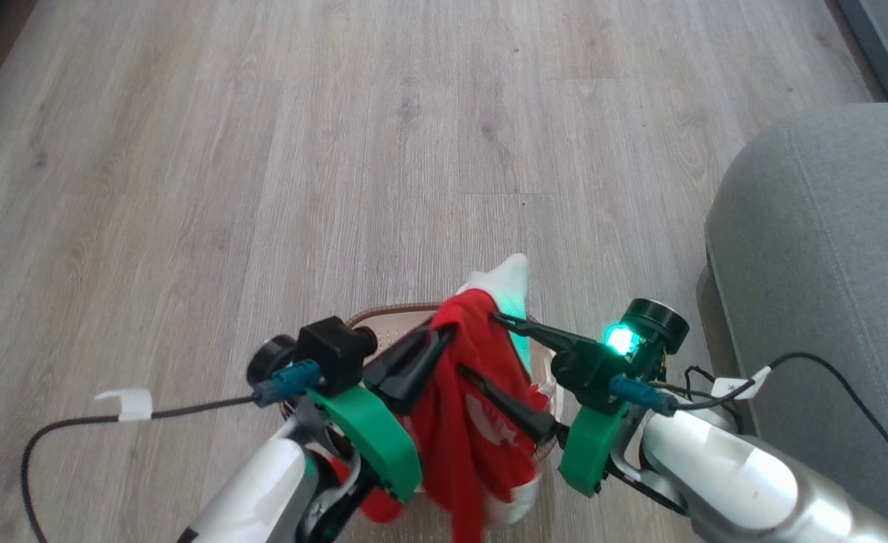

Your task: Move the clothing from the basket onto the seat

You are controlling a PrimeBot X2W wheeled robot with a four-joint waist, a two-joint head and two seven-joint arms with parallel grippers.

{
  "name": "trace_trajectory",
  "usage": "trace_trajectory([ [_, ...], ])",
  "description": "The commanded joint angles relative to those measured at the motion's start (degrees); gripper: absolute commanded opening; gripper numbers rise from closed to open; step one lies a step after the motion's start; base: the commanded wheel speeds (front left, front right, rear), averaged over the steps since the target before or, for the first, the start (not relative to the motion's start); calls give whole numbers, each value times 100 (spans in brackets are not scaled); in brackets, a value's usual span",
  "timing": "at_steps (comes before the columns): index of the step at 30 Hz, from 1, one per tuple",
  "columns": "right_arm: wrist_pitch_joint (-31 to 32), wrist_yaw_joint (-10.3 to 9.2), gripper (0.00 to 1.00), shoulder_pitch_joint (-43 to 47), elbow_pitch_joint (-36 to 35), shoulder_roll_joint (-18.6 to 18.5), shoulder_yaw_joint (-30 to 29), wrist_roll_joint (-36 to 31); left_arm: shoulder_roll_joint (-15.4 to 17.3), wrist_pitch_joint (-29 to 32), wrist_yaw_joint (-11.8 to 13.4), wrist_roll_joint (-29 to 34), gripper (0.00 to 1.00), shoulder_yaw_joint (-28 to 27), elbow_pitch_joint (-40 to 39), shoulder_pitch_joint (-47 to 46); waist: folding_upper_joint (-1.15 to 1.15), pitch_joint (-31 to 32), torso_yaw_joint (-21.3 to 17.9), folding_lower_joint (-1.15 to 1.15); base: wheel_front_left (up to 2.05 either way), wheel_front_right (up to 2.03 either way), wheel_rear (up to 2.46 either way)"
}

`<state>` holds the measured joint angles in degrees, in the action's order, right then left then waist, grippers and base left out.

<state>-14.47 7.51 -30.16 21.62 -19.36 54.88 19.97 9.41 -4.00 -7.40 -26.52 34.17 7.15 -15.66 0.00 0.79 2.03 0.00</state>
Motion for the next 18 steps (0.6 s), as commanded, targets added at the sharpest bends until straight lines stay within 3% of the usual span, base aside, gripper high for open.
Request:
trace_trajectory([
  [1,-52,-2,100,-201,-120,-49,-2,60,76,6,0,-49,0,-161,-250,-311,0,-1,-2,0,0,0,0],
  [12,-52,-2,100,-528,-251,-209,621,549,582,-60,-8,-1148,0,870,-464,-529,0,-26,-1,0,0,0,0],
  [13,-52,-2,45,-545,-296,-207,675,580,630,-79,-8,-1228,0,955,-477,-567,0,-31,-4,0,0,0,0],
  [14,-52,-2,3,-565,-342,-212,711,612,674,-102,-8,-1299,0,1016,-480,-602,0,-47,-9,0,0,0,0],
  [18,-52,-2,0,-613,-467,-270,832,777,800,-224,-8,-1498,0,1166,-438,-712,0,-78,-39,0,0,0,0],
])
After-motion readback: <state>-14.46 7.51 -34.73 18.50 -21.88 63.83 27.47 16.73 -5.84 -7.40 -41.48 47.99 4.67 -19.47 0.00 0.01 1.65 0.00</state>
